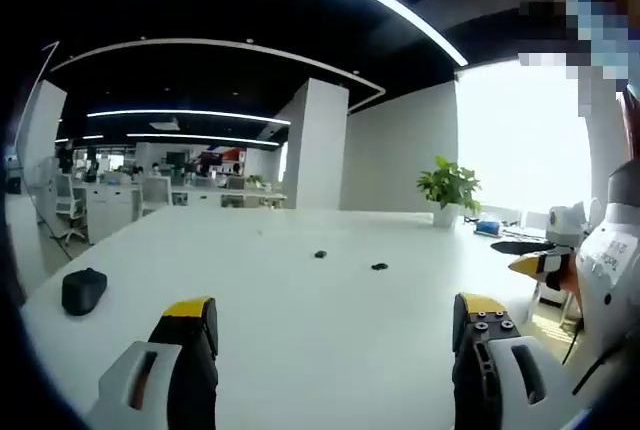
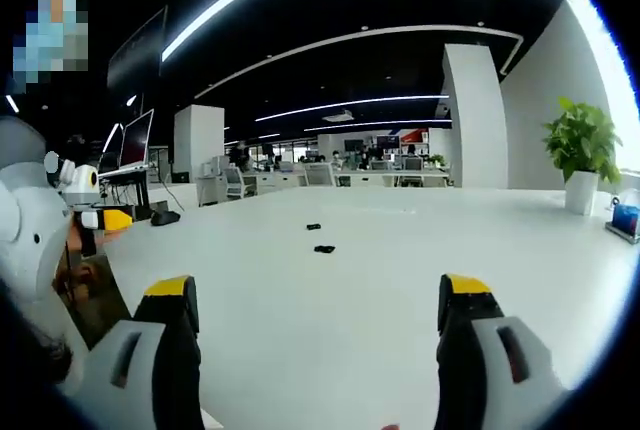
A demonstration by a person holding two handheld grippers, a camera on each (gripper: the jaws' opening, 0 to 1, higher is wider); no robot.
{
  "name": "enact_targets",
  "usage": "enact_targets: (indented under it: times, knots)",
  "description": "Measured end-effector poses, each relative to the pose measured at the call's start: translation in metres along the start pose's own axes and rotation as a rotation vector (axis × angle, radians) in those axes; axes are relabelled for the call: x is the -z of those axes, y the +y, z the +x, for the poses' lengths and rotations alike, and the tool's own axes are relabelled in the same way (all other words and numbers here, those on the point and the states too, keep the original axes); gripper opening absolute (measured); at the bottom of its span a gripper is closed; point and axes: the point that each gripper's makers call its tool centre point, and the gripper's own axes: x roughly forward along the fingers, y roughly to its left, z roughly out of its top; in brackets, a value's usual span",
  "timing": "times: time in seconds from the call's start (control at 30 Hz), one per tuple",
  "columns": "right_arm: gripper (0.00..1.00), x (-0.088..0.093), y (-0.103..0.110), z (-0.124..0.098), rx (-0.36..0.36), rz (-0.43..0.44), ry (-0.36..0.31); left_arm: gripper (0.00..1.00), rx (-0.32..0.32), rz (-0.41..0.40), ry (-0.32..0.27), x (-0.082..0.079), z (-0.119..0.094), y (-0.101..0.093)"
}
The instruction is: Snap the two parts of the plastic buckle together until the buckle closes and remains connected.
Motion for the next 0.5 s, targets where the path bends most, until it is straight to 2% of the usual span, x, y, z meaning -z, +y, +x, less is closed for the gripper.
enact_targets:
  times: [0.5]
  knots:
    - [0.99,-0.0006,-0.0046,-0.0009,0.0,0.006,-0.004,0.99,-0.004,0.004,0.009,0.0034,0.0008,0.0019]
